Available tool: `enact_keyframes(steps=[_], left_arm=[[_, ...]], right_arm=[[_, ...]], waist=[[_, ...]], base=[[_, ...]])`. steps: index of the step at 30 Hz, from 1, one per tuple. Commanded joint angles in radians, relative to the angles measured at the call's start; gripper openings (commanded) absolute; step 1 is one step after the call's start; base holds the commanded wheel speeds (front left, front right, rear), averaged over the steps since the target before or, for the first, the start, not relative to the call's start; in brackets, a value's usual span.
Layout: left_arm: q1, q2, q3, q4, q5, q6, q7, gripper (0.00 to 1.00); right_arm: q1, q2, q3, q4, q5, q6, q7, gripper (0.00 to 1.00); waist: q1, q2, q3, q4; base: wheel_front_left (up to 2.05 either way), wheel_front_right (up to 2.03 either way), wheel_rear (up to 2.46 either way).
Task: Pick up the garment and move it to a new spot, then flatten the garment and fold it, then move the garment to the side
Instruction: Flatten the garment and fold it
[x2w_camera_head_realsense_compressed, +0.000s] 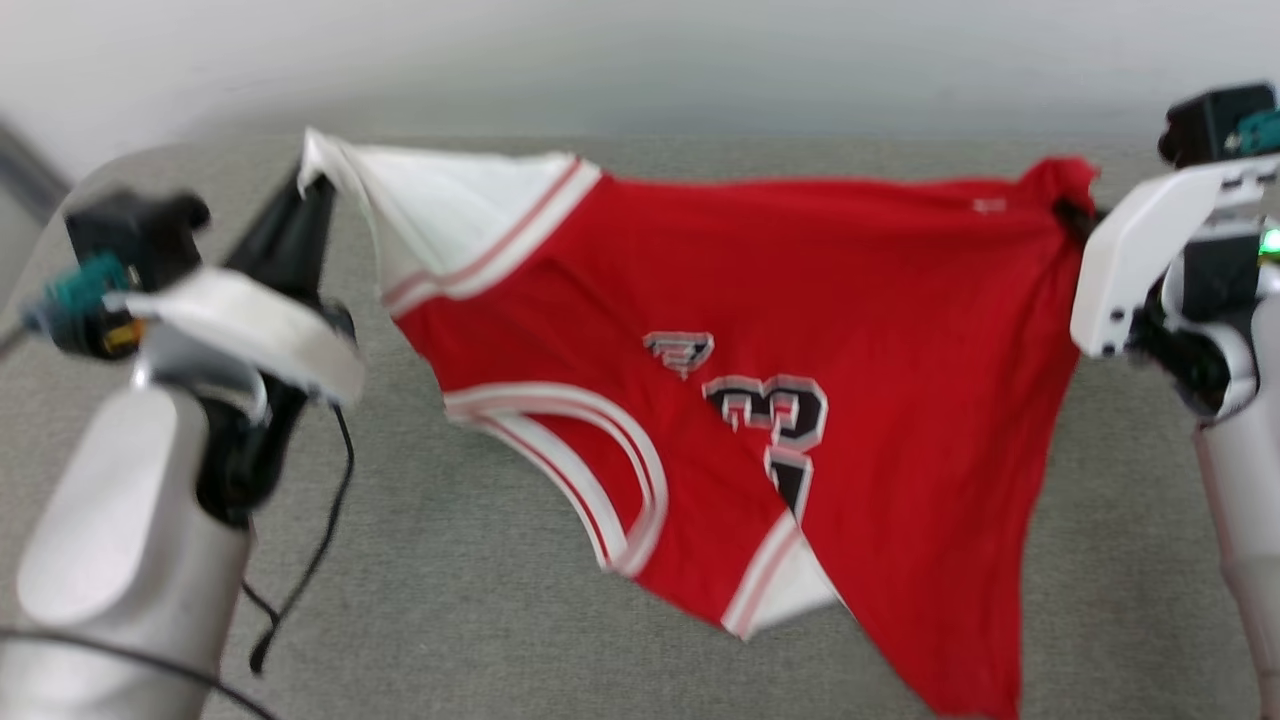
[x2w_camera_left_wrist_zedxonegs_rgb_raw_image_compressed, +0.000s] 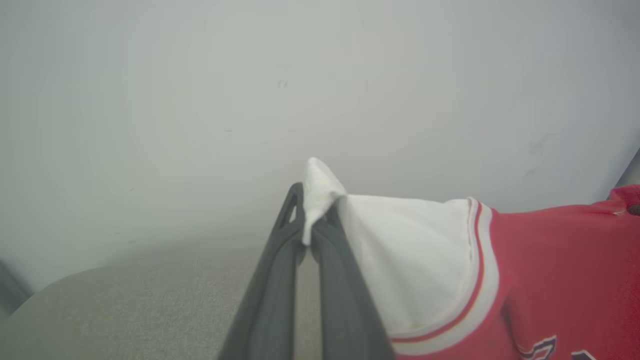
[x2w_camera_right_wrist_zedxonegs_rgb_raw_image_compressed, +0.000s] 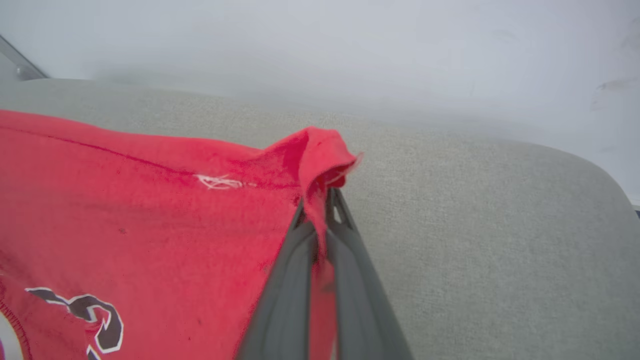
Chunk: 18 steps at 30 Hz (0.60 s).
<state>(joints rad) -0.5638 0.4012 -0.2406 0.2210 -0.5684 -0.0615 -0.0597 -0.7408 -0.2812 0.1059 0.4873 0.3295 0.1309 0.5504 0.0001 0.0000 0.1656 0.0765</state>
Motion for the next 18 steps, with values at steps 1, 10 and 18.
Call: enact_keyframes(steps=[1,10,18], left_arm=[[-0.034,0.000,0.005,0.024,-0.007,-0.003,0.003,0.00],[-0.422,0.002,0.029,0.294,-0.009,-0.034,-0.041,0.00],[-0.734,0.072,0.036,0.423,0.005,-0.056,-0.073,0.00]], right_arm=[[-0.028,0.008,-0.011,0.010,-0.009,0.000,-0.013,0.00],[-0.266,0.057,-0.104,0.084,-0.114,-0.001,-0.137,0.00],[-0.505,0.088,-0.158,0.102,-0.174,-0.001,-0.226,0.00]], waist=[[-0.0001,0.0000,-0.008,-0.018],[-0.0001,0.0000,0.046,-0.072],[-0.0001,0.0000,0.166,-0.104]], base=[[0.00,0.00,0.00],[0.00,0.00,0.00],[0.00,0.00,0.00]])
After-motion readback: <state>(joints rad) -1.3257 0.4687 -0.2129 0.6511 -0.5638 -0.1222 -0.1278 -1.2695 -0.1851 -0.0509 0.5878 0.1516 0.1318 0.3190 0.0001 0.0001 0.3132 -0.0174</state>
